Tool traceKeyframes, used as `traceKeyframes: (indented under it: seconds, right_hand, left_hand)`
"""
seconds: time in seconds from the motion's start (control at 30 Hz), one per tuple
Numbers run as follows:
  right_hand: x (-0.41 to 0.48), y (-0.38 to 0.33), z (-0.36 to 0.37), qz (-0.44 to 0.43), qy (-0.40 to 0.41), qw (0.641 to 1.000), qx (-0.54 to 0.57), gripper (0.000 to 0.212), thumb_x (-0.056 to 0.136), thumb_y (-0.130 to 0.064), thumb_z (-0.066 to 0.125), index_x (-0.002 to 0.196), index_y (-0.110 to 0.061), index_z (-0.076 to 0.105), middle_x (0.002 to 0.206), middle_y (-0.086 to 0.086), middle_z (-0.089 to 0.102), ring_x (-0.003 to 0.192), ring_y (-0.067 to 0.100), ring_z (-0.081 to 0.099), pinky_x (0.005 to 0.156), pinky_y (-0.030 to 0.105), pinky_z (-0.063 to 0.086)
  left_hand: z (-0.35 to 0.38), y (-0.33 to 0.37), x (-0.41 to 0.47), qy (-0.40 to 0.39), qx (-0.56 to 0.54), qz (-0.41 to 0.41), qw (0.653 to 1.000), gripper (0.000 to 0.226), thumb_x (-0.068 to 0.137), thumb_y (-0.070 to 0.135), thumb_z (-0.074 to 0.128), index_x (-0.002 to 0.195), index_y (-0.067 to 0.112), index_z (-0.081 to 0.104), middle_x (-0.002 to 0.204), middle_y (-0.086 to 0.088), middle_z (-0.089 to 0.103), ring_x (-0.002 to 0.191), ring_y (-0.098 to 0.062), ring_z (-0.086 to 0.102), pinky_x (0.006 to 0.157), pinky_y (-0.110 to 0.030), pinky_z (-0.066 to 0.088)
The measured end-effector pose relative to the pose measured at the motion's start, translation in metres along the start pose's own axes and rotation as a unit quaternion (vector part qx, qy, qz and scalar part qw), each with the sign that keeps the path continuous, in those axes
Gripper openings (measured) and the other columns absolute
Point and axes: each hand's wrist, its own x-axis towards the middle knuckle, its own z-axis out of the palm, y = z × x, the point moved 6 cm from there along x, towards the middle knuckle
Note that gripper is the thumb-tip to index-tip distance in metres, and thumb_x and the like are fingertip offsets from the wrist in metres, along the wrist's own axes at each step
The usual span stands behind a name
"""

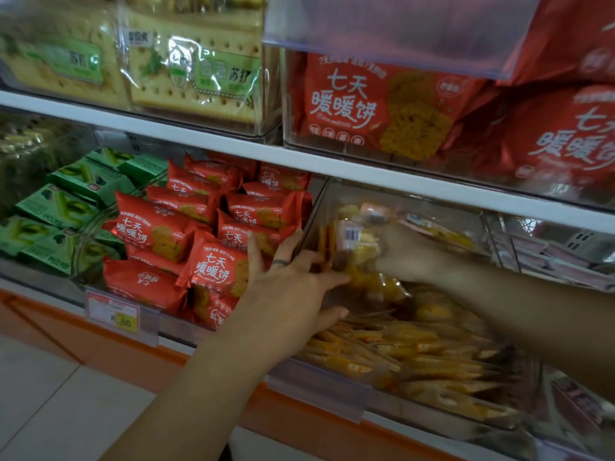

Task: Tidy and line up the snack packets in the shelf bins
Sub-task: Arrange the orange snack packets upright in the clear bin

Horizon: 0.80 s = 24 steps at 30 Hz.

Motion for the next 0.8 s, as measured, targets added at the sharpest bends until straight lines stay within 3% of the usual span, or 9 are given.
traceKeyframes:
  seconds: [0.1, 0.2, 0.33, 0.5, 0.7, 0.8]
  right_hand:
    - [-0.009, 0.001, -0.011, -0.018, 0.079, 0.997, -0.001, 0.056, 0.080, -0.013, 0.068, 0.133, -0.013, 0.048, 0.115, 0.007, 0.063, 0.093, 0.015, 0.057, 0.075, 0.021, 0.043]
    - [-0.015, 0.001, -0.011, -0.030, 0.105, 0.994, -0.023, 0.065, 0.086, -0.015, 0.063, 0.143, -0.019, 0.034, 0.128, 0.006, 0.056, 0.114, 0.020, 0.054, 0.079, 0.017, 0.033]
    - [-0.015, 0.006, -0.011, -0.044, 0.108, 0.993, -0.007, 0.064, 0.088, -0.014, 0.059, 0.145, -0.020, 0.031, 0.132, 0.010, 0.053, 0.117, 0.024, 0.052, 0.083, 0.019, 0.033]
    - [-0.023, 0.012, -0.018, -0.055, 0.118, 0.990, 0.051, 0.058, 0.090, -0.006, 0.053, 0.143, -0.016, 0.035, 0.132, 0.014, 0.053, 0.115, 0.027, 0.053, 0.072, 0.014, 0.028]
    - [-0.033, 0.015, -0.022, -0.075, 0.171, 0.979, 0.085, 0.050, 0.088, -0.005, 0.057, 0.135, -0.017, 0.048, 0.122, 0.010, 0.061, 0.101, 0.023, 0.058, 0.074, 0.016, 0.032]
    - [-0.038, 0.017, -0.023, -0.073, 0.202, 0.970, 0.111, 0.046, 0.087, -0.006, 0.059, 0.131, -0.018, 0.053, 0.116, 0.004, 0.065, 0.103, 0.022, 0.061, 0.084, 0.019, 0.039]
  left_hand:
    - [0.000, 0.003, 0.002, -0.040, 0.054, -0.006, 0.998, 0.046, 0.091, 0.064, 0.031, 0.134, 0.050, 0.042, 0.148, 0.009, 0.034, 0.144, -0.020, -0.013, 0.097, -0.064, -0.027]
    - [-0.001, 0.005, 0.011, -0.093, 0.080, -0.017, 0.992, 0.049, 0.093, 0.064, 0.027, 0.135, 0.045, 0.044, 0.148, 0.007, 0.036, 0.145, -0.023, -0.012, 0.096, -0.066, -0.027]
    - [-0.006, -0.001, 0.031, -0.083, 0.048, -0.030, 0.995, 0.041, 0.096, 0.055, 0.032, 0.128, 0.042, 0.054, 0.141, 0.008, 0.048, 0.146, -0.022, -0.002, 0.100, -0.065, -0.027]
    - [-0.013, 0.005, 0.045, -0.052, 0.105, -0.027, 0.993, 0.029, 0.097, 0.038, 0.042, 0.122, 0.040, 0.057, 0.128, 0.001, 0.057, 0.142, -0.029, 0.018, 0.097, -0.065, -0.027]
    - [-0.011, 0.011, 0.058, -0.007, 0.163, -0.036, 0.986, 0.035, 0.097, 0.024, 0.042, 0.128, 0.037, 0.050, 0.125, -0.003, 0.059, 0.143, -0.031, 0.013, 0.088, -0.062, -0.034]
    - [-0.010, 0.008, 0.064, -0.002, 0.145, -0.045, 0.988, 0.033, 0.095, 0.022, 0.045, 0.125, 0.033, 0.053, 0.127, -0.004, 0.058, 0.144, -0.027, 0.011, 0.090, -0.062, -0.033]
